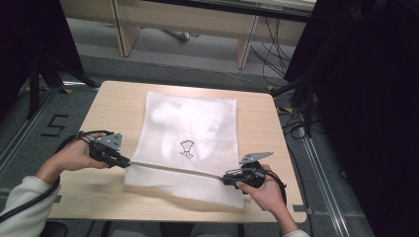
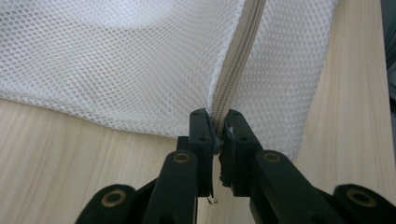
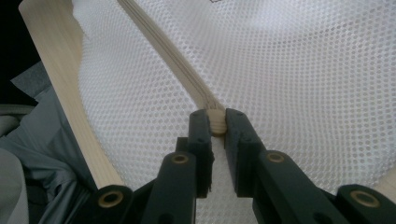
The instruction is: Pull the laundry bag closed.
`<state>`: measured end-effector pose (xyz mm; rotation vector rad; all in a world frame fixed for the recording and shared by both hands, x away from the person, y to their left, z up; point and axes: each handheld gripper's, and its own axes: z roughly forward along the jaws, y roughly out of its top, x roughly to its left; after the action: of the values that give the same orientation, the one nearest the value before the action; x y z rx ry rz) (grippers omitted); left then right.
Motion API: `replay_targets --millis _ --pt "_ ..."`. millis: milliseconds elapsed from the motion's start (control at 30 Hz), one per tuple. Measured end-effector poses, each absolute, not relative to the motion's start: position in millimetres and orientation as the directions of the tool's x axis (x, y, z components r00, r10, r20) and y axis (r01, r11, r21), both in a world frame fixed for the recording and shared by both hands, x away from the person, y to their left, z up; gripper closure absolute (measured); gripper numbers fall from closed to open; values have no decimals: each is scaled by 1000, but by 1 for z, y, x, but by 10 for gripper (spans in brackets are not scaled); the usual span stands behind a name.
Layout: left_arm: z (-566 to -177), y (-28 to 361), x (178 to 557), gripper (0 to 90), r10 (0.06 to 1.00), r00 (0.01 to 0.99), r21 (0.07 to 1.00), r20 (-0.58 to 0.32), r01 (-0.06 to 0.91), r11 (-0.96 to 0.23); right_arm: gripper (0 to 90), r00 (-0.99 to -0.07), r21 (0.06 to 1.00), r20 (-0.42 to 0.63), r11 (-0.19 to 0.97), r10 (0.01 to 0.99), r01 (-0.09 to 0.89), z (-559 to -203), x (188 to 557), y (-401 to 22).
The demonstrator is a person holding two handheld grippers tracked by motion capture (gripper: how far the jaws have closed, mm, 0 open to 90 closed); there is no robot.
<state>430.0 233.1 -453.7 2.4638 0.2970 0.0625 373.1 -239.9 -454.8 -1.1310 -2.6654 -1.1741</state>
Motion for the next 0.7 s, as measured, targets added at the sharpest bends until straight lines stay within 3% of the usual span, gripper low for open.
replay_targets --millis 700 --pt "-454 233 430 826 229 973 617 -29 198 -762 822 -734 645 266 451 625 617 -456 374 -249"
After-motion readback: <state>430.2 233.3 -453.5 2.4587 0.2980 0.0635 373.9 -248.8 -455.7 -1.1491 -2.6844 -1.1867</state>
